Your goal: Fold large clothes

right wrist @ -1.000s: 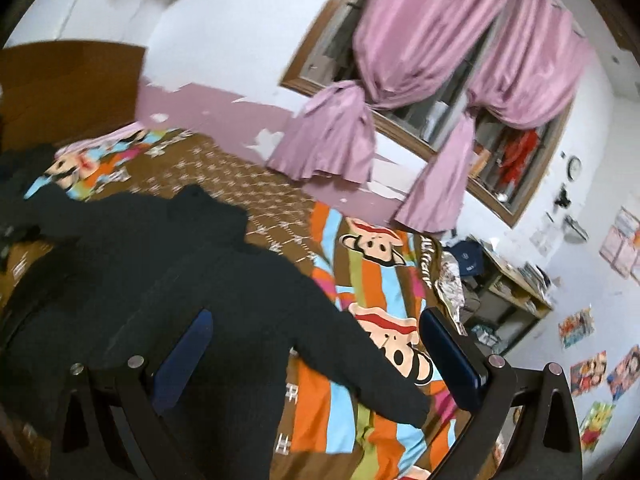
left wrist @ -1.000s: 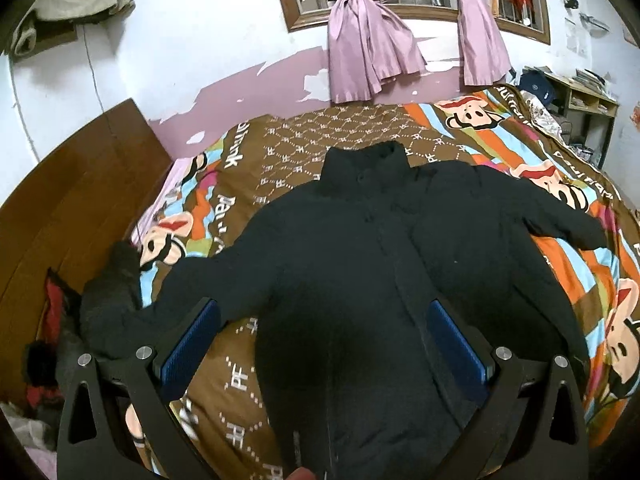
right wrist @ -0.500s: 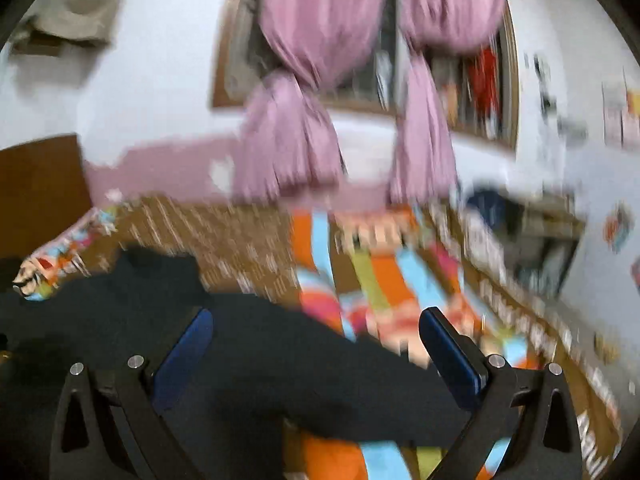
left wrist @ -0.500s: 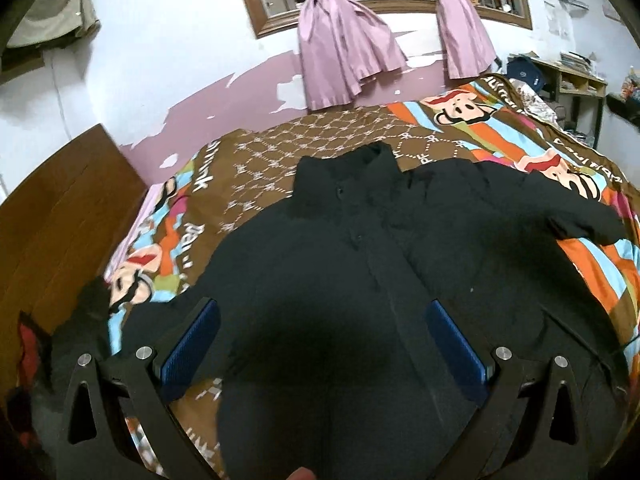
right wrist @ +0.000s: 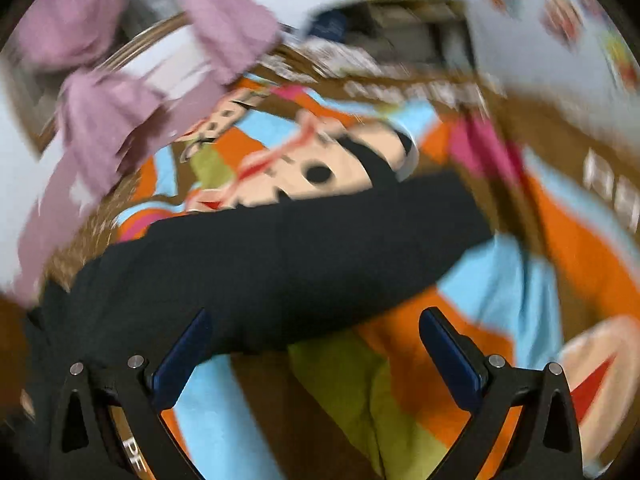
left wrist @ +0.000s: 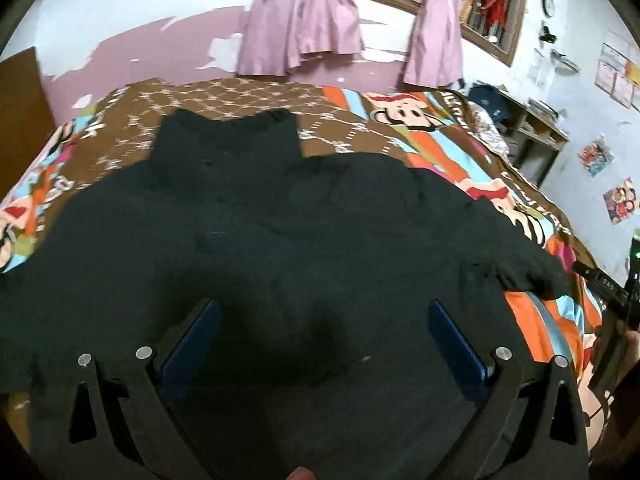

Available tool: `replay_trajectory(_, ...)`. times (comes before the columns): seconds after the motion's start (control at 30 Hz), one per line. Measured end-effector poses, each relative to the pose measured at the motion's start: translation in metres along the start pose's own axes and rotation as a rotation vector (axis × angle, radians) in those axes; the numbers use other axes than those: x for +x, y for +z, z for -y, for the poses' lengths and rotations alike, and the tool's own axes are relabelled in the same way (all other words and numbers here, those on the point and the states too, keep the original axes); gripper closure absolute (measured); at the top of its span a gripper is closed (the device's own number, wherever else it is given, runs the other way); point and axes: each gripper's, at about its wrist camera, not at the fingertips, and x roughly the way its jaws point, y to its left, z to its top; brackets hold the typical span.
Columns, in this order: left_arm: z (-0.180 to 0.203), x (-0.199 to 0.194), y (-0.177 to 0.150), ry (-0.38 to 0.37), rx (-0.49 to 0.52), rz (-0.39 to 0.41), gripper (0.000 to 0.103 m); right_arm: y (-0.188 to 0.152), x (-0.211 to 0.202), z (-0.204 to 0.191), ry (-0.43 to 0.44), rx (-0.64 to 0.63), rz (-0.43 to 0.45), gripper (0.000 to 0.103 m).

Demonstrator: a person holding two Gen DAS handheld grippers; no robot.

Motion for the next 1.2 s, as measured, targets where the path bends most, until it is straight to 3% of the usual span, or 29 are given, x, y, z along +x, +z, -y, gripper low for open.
replay_trajectory(0.13,0.019,0.032,-0.006,-0.035,0.027,-0.007,0.002,-0.011,0.03,0.038,0.126,0.261,-0.077,0.0)
replay_trajectory(0.23,0.024,0.058,-0.01,-0.063,0.016,-0.056,0.002,-0.005,0.046,0.052,0.177,0.393,-0.062,0.0)
replay_trajectory(0.3,0.026,0.073,-0.013,-0.068,-0.001,-0.081,0.002,0.003,0.056,0.059,0.193,0.476,-0.048,0.007)
replay_trajectory(0.4,0.024,0.094,-0.016,-0.079,-0.033,-0.134,0.002,0.004,0.062,0.064,0.207,0.58,-0.035,0.061)
replay_trajectory(0.47,0.022,0.102,-0.02,-0.072,-0.038,-0.167,0.002,0.004,0.06,0.058,0.181,0.573,-0.025,0.08)
replay_trajectory(0.57,0.025,0.11,-0.023,-0.053,0.001,-0.204,0.002,0.013,0.041,0.036,0.122,0.461,0.036,0.092)
replay_trajectory(0.67,0.026,0.112,-0.024,-0.04,0.019,-0.214,0.002,0.031,0.016,0.005,0.092,0.346,0.119,0.095)
replay_trajectory(0.77,0.016,0.1,-0.023,-0.042,-0.002,-0.188,0.002,0.046,-0.02,-0.046,0.108,0.171,0.228,0.096)
replay_trajectory(0.9,-0.011,0.065,-0.019,-0.112,-0.088,-0.131,0.002,0.044,-0.063,-0.133,0.182,-0.092,0.341,0.096)
replay_trajectory(1.07,-0.055,0.022,-0.005,-0.117,-0.147,-0.064,0.002,-0.011,-0.097,-0.254,0.333,-0.493,0.38,0.096)
replay_trajectory(1.2,-0.094,-0.021,-0.002,-0.171,-0.203,0.011,0.002,-0.077,-0.101,-0.32,0.454,-0.771,0.326,0.096)
